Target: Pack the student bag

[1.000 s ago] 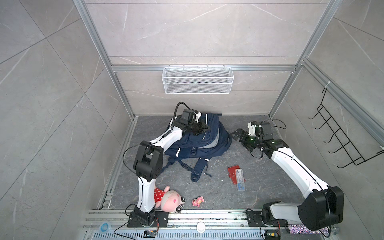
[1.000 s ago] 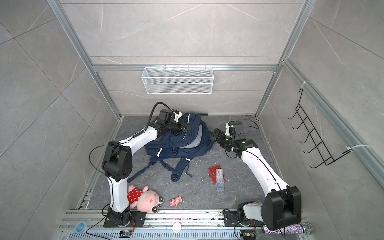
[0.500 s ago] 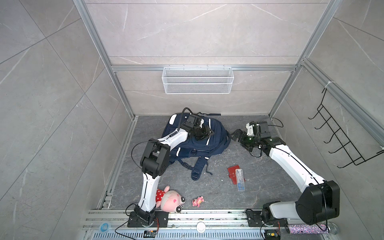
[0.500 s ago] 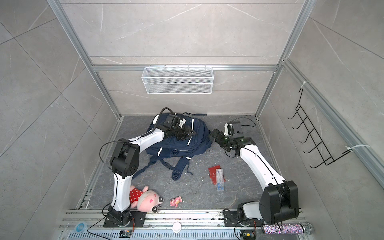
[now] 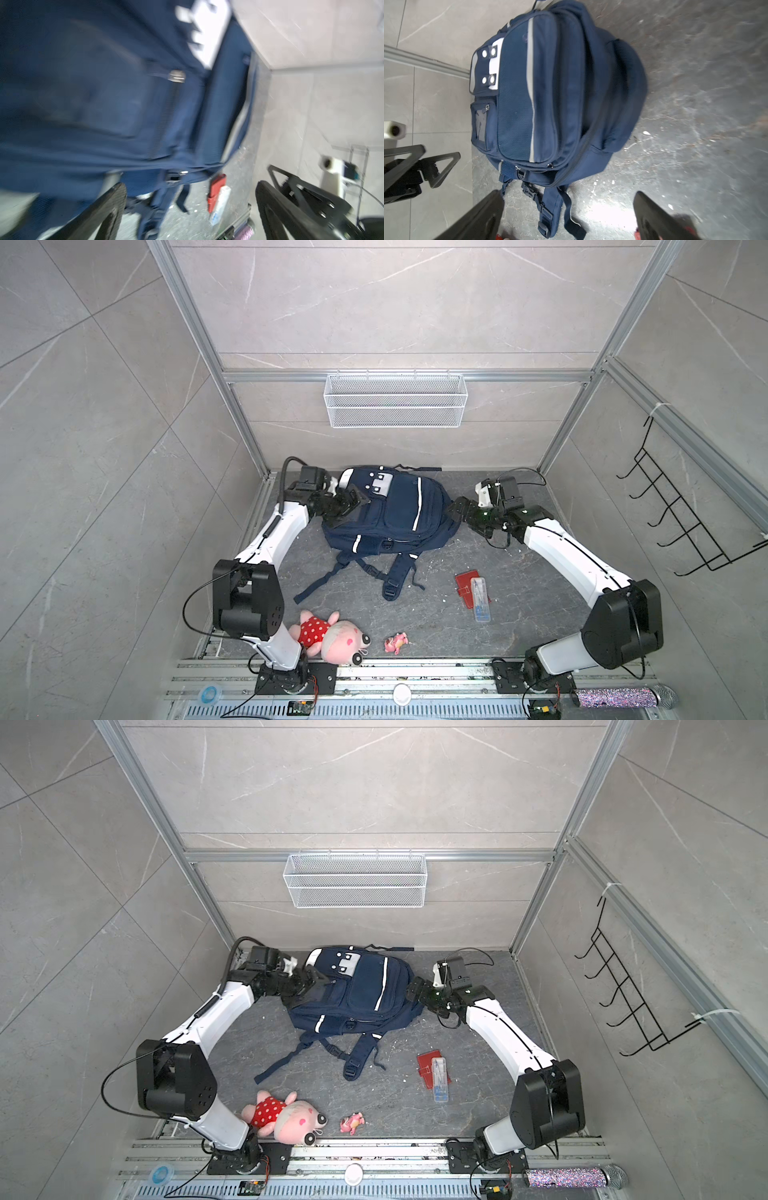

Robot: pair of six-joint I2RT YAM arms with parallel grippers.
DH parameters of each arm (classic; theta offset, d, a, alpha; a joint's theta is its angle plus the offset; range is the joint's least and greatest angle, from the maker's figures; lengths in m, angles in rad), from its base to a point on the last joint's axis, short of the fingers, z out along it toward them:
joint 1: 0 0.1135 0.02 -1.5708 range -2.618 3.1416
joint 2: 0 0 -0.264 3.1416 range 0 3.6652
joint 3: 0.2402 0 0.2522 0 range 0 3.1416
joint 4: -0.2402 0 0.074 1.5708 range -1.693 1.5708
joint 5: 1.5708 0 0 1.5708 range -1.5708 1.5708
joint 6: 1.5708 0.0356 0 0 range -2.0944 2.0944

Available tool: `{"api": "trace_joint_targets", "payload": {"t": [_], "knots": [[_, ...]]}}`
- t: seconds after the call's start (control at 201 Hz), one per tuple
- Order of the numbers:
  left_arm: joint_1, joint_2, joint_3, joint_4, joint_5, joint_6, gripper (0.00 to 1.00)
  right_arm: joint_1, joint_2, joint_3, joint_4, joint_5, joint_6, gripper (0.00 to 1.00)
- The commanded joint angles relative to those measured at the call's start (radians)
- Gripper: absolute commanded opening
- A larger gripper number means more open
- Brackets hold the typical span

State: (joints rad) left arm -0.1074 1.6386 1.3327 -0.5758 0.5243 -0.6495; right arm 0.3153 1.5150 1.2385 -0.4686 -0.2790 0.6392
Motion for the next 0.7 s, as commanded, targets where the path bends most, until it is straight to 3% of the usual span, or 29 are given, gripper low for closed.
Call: {"api": "trace_joint_targets", "payload": {"t": [0.0, 0.224, 0.513, 0.593, 0.692], "knots": [[0.062, -0.002, -0.032, -0.127, 0.000, 0.100, 0.99, 0.051, 0.046, 0.070, -0.030, 0.023, -0.042, 0.99], [0.095, 0.079, -0.053, -0.042, 0.017, 0.107, 0.99, 0.151, 0.152, 0.151, -0.052, 0.035, -0.088, 0.99], [0.069, 0.184, -0.108, 0.166, 0.091, -0.004, 0.99, 0.250, 0.281, 0.257, -0.101, 0.046, -0.160, 0.97], [0.060, 0.195, -0.139, 0.245, 0.097, -0.059, 0.93, 0.263, 0.311, 0.273, -0.112, 0.050, -0.171, 0.96], [0.046, 0.200, -0.175, 0.332, 0.099, -0.122, 0.74, 0.274, 0.334, 0.281, -0.105, 0.057, -0.180, 0.95]]}}
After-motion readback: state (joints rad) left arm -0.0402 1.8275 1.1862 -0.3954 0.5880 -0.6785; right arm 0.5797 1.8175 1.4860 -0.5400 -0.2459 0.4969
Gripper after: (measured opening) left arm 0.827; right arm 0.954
